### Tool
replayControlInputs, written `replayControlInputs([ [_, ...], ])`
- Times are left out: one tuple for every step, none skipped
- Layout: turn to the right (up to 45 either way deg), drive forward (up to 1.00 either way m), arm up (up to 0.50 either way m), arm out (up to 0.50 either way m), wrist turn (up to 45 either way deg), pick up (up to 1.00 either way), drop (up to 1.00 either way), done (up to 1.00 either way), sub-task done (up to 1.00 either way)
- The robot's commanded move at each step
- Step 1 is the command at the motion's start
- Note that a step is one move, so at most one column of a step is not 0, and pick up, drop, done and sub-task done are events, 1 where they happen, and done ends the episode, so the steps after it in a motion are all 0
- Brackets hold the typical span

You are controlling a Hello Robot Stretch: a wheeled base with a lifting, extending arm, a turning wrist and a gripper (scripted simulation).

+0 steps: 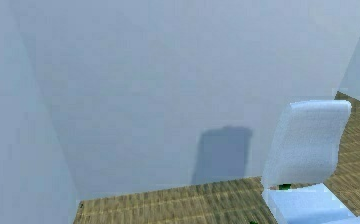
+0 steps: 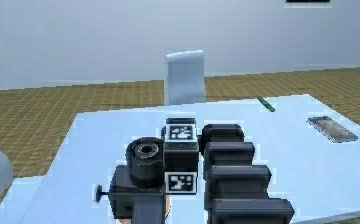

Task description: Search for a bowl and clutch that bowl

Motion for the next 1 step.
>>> replayControlInputs([
  [0.0, 0.00, 0.00, 0.00, 45.0, 0.00, 0.00, 0.00, 0.00],
])
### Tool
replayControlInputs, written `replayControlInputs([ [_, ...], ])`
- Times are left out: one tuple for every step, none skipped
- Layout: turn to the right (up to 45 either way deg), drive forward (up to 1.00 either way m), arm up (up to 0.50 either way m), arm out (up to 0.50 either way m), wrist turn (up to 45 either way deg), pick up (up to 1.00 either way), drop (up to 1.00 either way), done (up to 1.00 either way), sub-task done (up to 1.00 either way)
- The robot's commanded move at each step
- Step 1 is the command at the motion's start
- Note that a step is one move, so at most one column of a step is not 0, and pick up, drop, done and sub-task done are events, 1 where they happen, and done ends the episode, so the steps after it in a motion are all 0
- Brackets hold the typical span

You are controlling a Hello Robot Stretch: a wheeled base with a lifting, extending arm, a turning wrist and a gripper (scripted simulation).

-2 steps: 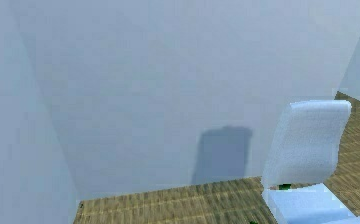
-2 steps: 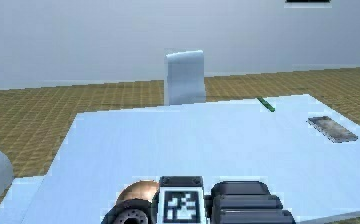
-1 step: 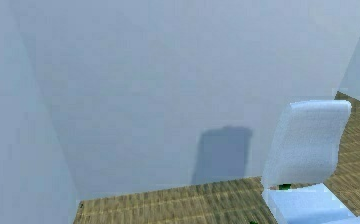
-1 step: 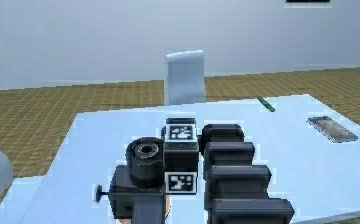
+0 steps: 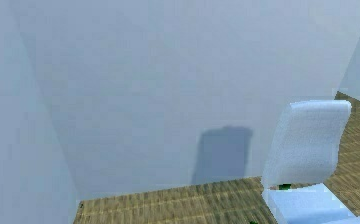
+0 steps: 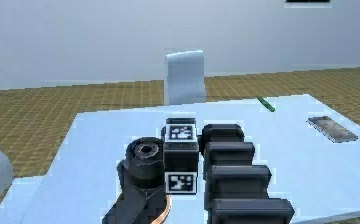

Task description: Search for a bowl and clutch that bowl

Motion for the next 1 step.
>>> replayControlInputs([
  [0.0, 0.00, 0.00, 0.00, 45.0, 0.00, 0.00, 0.00, 0.00],
])
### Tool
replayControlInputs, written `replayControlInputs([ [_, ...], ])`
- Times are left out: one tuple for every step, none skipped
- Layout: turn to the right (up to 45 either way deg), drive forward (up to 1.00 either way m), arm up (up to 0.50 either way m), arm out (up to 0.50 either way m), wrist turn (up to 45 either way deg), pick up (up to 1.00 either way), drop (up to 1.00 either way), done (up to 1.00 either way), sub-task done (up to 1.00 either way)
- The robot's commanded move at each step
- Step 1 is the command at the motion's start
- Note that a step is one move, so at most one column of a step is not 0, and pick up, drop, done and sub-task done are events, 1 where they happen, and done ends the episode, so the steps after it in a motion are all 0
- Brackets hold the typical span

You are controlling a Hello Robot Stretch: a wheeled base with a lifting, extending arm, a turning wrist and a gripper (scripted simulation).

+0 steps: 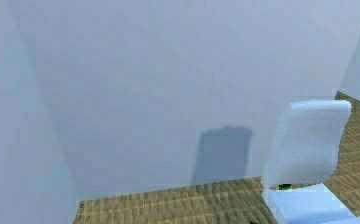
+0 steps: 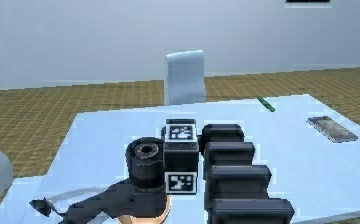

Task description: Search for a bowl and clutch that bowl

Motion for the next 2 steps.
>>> replayControlInputs([
  [0.0, 0.00, 0.00, 0.00, 45.0, 0.00, 0.00, 0.00, 0.00],
  [0.0, 0.00, 0.00, 0.00, 15.0, 0.00, 0.00, 0.00, 0.00],
])
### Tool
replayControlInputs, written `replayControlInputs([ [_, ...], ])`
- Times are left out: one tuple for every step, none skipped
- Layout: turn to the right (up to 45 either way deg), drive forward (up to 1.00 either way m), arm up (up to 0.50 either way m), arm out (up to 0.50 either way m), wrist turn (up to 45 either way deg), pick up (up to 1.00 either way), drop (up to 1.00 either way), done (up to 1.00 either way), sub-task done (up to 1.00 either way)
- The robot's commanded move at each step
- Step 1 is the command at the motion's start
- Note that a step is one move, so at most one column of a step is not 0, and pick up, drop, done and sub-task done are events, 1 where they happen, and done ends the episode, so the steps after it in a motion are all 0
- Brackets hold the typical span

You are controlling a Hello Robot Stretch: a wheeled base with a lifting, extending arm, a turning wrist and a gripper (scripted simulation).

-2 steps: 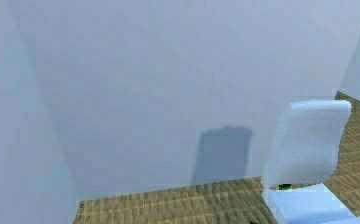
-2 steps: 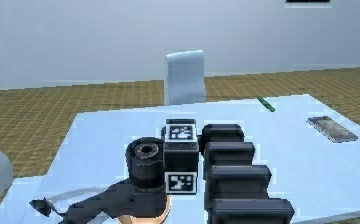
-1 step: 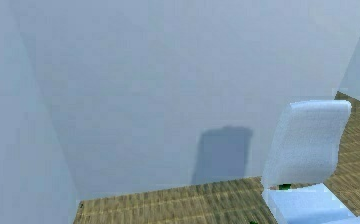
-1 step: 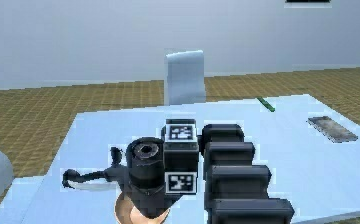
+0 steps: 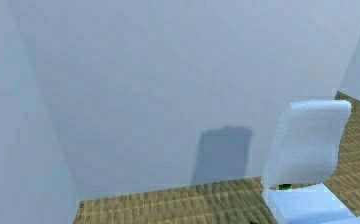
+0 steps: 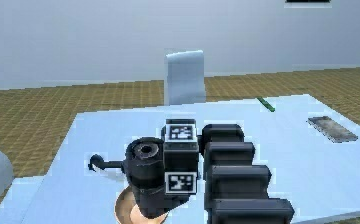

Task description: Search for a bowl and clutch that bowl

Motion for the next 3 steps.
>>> replayControlInputs([
  [0.0, 0.00, -0.28, 0.00, 0.0, 0.00, 0.00, 0.00, 0.00],
  [0.0, 0.00, 0.00, 0.00, 0.0, 1.00, 0.00, 0.00, 0.00],
  [0.0, 0.00, 0.10, 0.00, 0.0, 0.00, 0.00, 0.00, 0.00],
])
